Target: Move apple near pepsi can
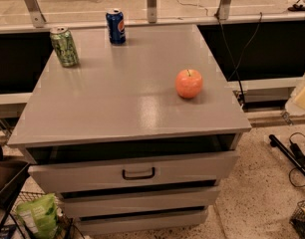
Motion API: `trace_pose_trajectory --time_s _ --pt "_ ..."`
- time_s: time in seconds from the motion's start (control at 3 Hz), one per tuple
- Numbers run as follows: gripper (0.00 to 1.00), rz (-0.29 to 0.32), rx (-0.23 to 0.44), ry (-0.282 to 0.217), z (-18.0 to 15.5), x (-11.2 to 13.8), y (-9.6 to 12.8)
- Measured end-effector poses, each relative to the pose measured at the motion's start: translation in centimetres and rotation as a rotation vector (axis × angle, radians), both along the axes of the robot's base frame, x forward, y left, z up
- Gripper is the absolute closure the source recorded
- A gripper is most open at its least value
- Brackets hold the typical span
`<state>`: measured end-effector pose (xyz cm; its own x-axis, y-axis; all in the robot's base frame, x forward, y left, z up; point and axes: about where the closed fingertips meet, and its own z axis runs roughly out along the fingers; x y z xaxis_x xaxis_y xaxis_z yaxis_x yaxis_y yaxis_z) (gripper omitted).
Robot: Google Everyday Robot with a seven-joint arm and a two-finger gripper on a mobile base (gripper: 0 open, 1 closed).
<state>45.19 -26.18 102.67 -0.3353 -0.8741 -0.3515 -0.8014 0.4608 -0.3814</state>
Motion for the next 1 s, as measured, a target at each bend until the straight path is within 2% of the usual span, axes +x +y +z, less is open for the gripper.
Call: trace_pose_trajectory --time_s 0.33,0.67,1.0 --pt "0.00 0.000 0.000 0.000 0.0 0.0 0.0" --pt "0.00 0.010 0.064 -0.013 -0.4 0.5 0.1" --pt "0.00 0.039 0.185 -0.041 -1.6 1.5 0.2"
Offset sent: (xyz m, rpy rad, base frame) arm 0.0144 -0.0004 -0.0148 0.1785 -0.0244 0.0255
